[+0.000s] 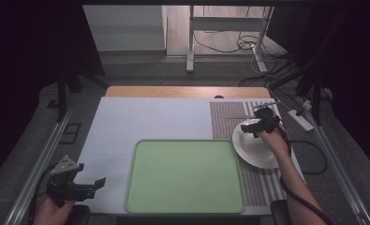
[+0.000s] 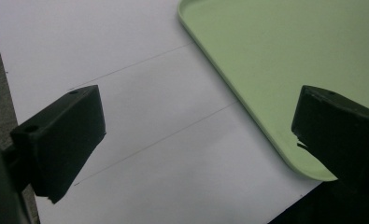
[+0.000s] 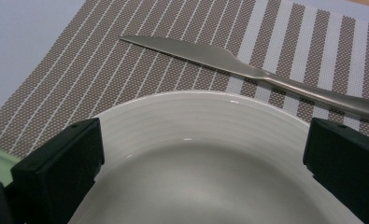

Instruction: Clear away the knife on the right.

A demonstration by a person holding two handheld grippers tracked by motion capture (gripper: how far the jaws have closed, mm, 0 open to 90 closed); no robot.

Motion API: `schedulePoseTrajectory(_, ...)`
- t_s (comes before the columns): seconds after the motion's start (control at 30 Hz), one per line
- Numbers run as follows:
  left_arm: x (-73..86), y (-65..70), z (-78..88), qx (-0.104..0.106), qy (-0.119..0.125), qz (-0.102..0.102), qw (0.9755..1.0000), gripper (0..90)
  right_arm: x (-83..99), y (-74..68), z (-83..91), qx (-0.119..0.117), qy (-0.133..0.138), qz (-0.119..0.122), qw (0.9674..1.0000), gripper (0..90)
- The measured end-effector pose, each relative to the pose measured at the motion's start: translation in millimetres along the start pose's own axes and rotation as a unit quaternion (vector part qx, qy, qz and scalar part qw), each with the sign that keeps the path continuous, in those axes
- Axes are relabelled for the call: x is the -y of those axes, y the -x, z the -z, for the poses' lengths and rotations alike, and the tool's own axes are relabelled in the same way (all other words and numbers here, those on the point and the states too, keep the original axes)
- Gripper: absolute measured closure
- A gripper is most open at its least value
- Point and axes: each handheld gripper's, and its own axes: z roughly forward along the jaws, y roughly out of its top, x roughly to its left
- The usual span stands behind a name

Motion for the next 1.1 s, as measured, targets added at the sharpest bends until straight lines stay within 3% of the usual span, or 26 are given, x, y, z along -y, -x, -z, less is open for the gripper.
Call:
schedulePoseTrajectory(0.1, 0.0, 0.1, 0.0, 0.0, 0.0, 0.0, 1.0, 3.0, -3.1, 3.8, -4.2, 0.004, -0.005, 0.002, 1.0, 0.0)
schedulePoseTrajectory(0.57, 0.0, -0.3, 0.0, 0.001, 0.0, 0.001, 1.0, 3.0, -17.1, 23.1, -16.7, 0.014, -0.008, -0.036, 0.9992, 0.0)
schedulePoseTrajectory(0.97, 0.2, -0.7, 0.0, 0.003, 0.001, 0.003, 1.0, 3.0, -32.2, 35.9, -29.8, 0.025, -0.009, -0.043, 0.9987, 0.0)
schedulePoseTrajectory(1.1, 0.1, -0.6, 0.0, 0.002, 0.001, 0.003, 1.0, 3.0, -37.7, 40.6, -29.9, 0.026, -0.005, -0.046, 0.9986, 7.6)
